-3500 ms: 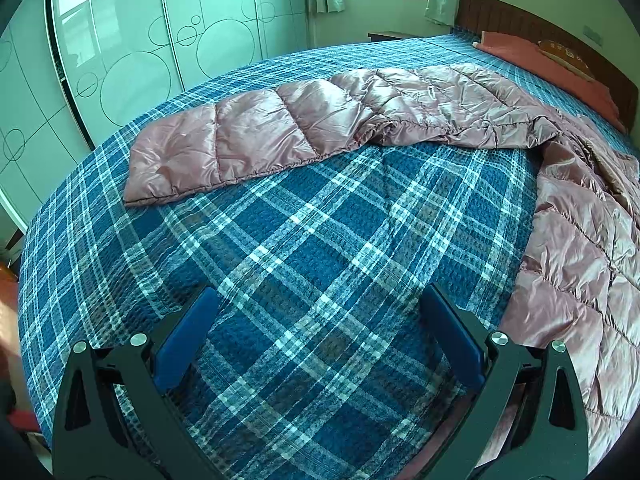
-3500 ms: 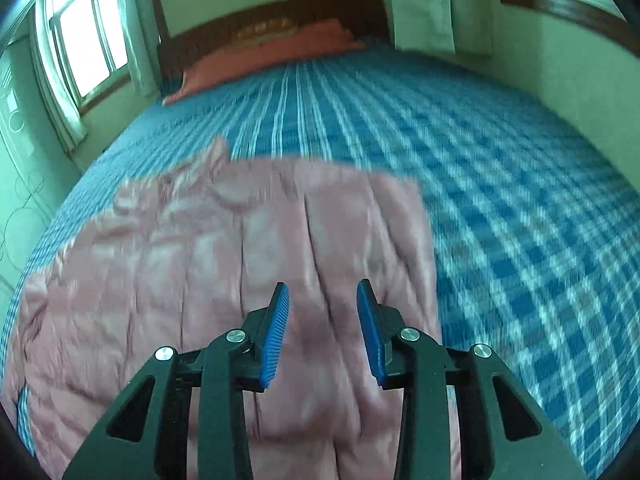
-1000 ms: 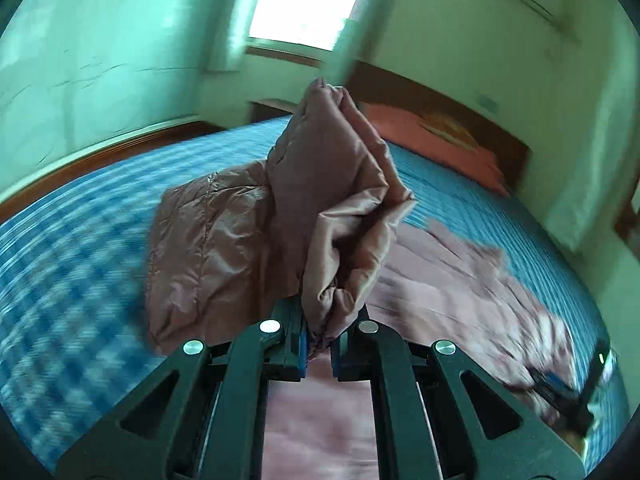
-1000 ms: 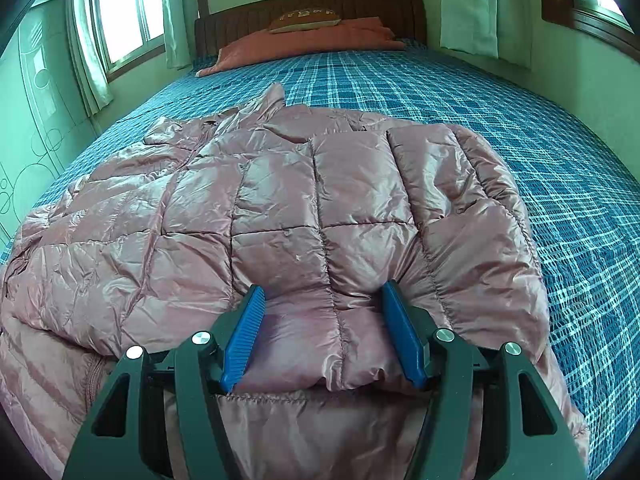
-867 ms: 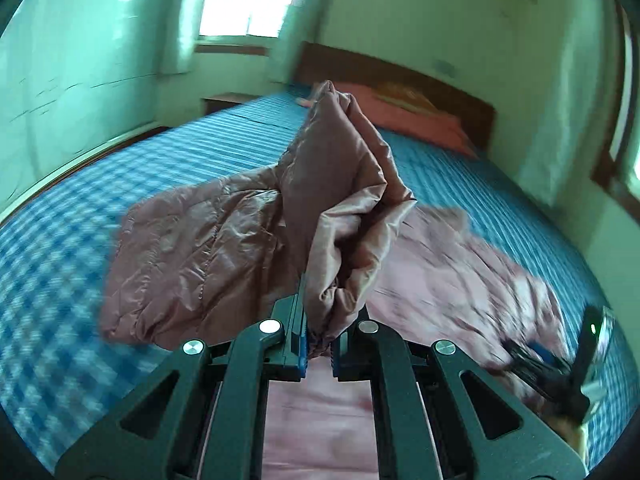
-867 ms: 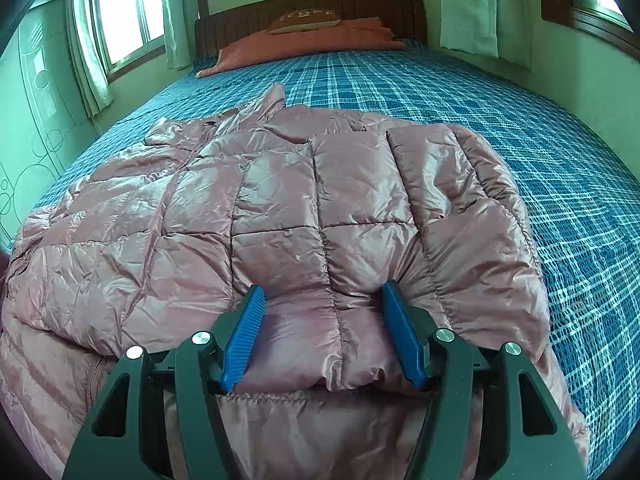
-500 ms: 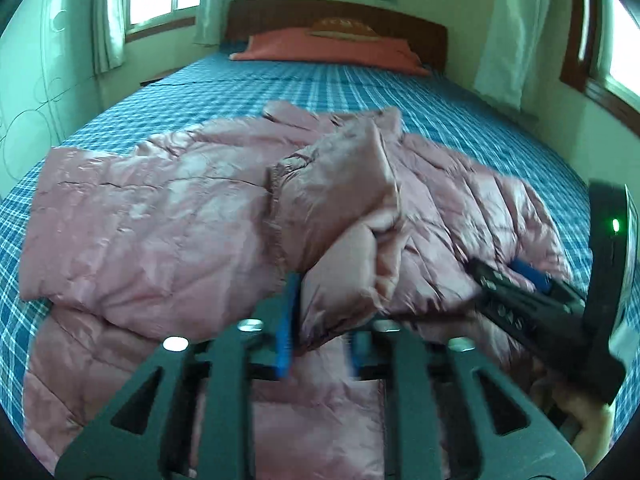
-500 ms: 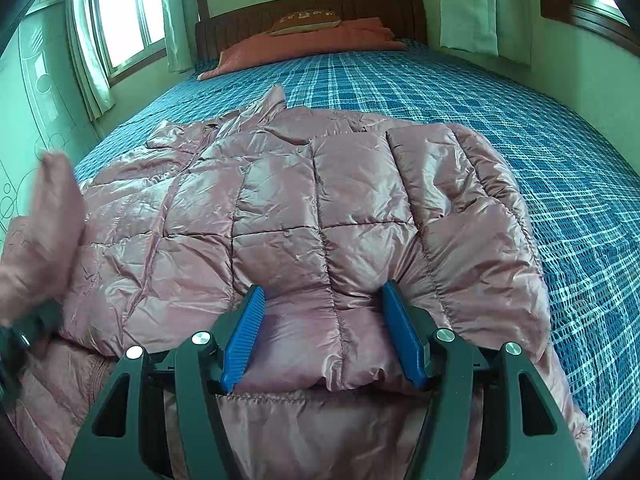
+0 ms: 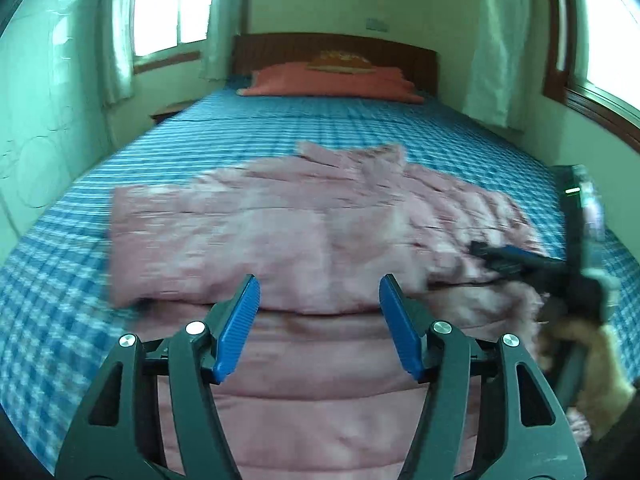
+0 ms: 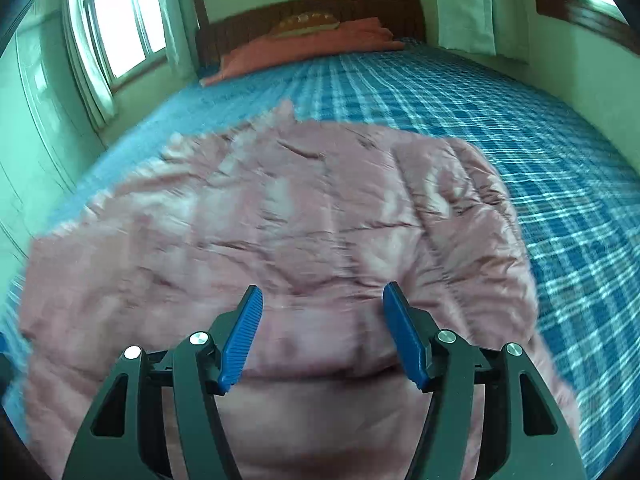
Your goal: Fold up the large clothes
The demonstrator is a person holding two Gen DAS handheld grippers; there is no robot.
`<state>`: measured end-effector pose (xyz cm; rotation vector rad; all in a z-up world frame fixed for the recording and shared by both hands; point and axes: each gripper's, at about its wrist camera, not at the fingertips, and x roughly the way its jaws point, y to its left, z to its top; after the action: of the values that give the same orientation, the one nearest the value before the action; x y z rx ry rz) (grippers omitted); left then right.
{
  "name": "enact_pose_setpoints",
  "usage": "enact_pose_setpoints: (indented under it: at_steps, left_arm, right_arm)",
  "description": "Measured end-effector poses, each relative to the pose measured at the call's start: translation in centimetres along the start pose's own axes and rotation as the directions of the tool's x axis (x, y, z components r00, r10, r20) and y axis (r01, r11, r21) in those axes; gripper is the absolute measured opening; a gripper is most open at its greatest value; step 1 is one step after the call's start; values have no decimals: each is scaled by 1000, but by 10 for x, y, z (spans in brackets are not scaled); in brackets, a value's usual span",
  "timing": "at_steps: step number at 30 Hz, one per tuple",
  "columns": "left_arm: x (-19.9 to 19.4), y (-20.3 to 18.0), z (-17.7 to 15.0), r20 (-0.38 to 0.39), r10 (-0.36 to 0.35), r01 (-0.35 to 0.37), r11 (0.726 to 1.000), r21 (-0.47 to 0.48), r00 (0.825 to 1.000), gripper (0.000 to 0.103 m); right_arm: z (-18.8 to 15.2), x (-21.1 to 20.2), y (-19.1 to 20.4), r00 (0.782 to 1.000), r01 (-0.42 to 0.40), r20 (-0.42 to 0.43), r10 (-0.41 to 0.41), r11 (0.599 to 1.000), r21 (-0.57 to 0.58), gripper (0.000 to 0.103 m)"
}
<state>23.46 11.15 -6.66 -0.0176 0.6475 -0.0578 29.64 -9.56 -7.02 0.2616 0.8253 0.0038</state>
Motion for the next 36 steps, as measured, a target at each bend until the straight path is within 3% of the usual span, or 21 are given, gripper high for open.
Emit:
enact_pose_setpoints:
  at_steps: [6, 12, 14, 16, 22, 26, 31, 36]
  left_arm:
    - [-2, 72, -10, -50, 113, -118, 986, -117, 992, 62]
    - [-2, 106, -19, -78, 171, -182, 970, -162, 982, 63]
    - [-2, 112, -21, -90, 173, -186, 968, -171, 981, 63]
    - [-2, 115, -20, -92, 174, -187, 967, -174, 980, 63]
    - [0, 121, -15, -82, 175, -188, 965, -184, 981, 63]
    - [6, 120, -8, -80, 174, -186, 967, -176, 982, 63]
    - [20, 107, 2, -80, 169, -179, 973, -145, 982, 64]
    - [43, 91, 12, -107, 155, -167, 979, -118, 982, 64]
  right_arm:
    - [4, 1, 64, 990, -143, -24, 142, 989, -30, 62]
    - [-5, 39, 99, 976, -176, -133, 173, 984, -7, 60]
    - [-9, 39, 105, 974, -186, -132, 182, 982, -23, 25]
    - [-9, 32, 108, 975, -196, -111, 191, 980, -34, 14]
    - [15, -9, 77, 989, -151, 4, 151, 987, -47, 12]
    - [34, -20, 38, 998, -42, 49, 45, 998, -56, 12]
    - [43, -9, -16, 999, 39, 13, -38, 999, -20, 12]
    - [36, 12, -44, 996, 59, -73, -59, 998, 1, 16]
